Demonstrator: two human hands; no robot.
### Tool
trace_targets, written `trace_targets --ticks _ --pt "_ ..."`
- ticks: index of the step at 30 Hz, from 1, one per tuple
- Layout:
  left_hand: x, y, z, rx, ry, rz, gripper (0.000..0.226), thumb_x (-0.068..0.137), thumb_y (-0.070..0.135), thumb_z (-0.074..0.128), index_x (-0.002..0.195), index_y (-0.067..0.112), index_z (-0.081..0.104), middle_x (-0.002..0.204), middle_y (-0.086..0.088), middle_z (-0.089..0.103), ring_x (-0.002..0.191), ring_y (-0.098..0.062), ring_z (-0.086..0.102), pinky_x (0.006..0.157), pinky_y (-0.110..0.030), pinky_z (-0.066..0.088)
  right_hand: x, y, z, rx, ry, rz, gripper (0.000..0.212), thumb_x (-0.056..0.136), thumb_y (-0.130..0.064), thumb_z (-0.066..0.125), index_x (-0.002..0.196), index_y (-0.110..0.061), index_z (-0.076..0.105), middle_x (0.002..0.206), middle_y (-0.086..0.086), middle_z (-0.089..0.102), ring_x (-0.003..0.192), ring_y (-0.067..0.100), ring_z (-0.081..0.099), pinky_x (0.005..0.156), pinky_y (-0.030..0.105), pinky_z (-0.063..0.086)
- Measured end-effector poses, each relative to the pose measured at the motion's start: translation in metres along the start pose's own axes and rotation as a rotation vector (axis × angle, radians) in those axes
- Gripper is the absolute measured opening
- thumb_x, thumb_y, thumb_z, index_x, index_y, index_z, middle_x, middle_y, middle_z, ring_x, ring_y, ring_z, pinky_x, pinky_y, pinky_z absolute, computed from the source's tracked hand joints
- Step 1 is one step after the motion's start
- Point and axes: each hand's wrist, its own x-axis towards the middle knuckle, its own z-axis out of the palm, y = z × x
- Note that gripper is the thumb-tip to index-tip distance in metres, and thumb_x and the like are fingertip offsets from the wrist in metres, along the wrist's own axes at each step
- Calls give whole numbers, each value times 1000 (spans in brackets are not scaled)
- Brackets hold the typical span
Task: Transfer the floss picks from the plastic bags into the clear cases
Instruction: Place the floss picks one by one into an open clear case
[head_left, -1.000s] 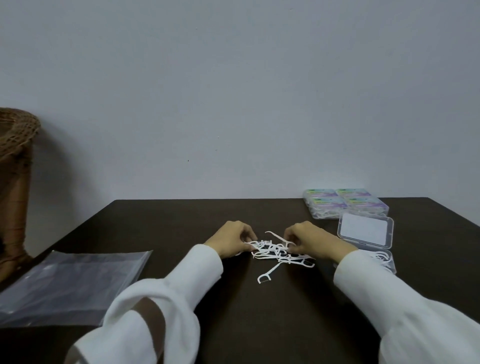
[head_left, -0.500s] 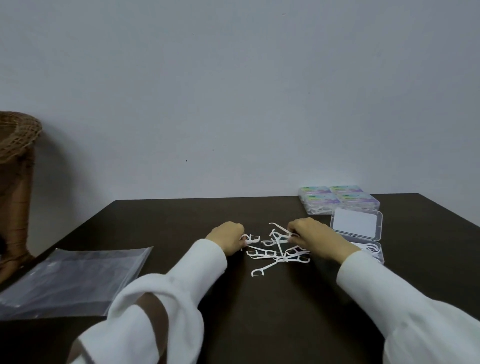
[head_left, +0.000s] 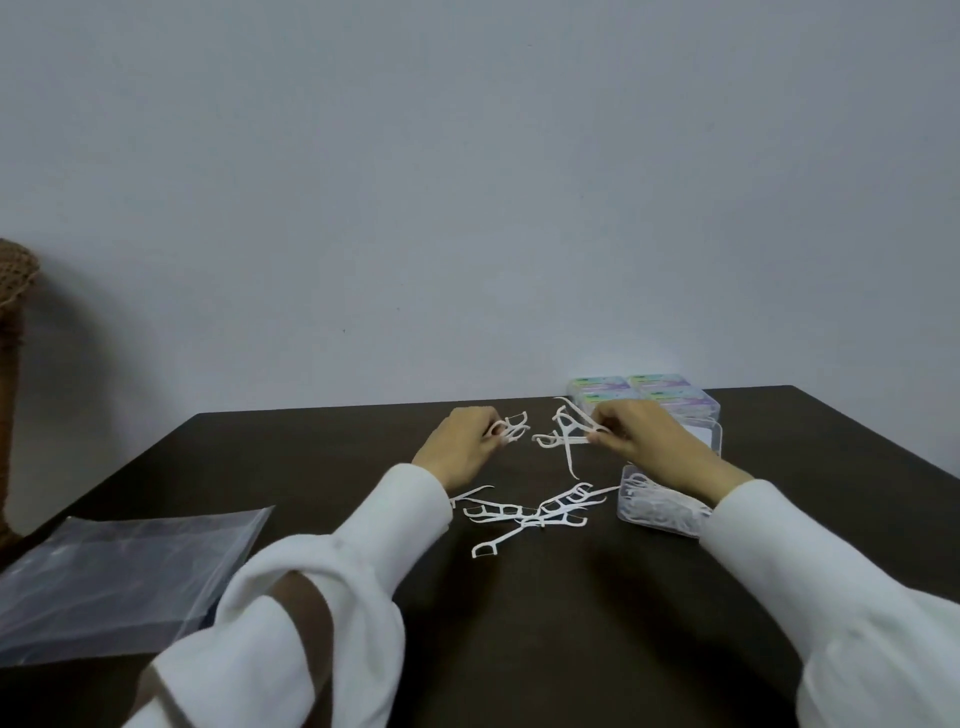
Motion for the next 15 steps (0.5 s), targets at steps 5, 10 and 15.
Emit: trace_targets --ticks 5,10,15 --pt "9 35 18 -17 13 83 17 96 26 53 96 10 58 87 -2 56 78 -21 51 67 -30 36 -22 25 -23 -58 -30 90 6 92 -21 55 89 -17 59 89 3 63 81 16 58 77 30 49" --pt "16 71 42 -8 -28 181 13 95 27 53 91 14 53 92 -2 58 79 -18 51 68 -31 39 -47 60 -34 -92 -63 189 3 90 -20 59 93 -21 59 95 -4 60 84 7 56 75 20 45" --pt "21 90 59 -23 -66 240 17 94 28 55 93 11 57 99 -6 65 86 -26 59 71 -36 45 -60 76 -27 4 -81 223 23 84 -17 66 106 -20 62 93 -7 60 82 4 57 74 13 44"
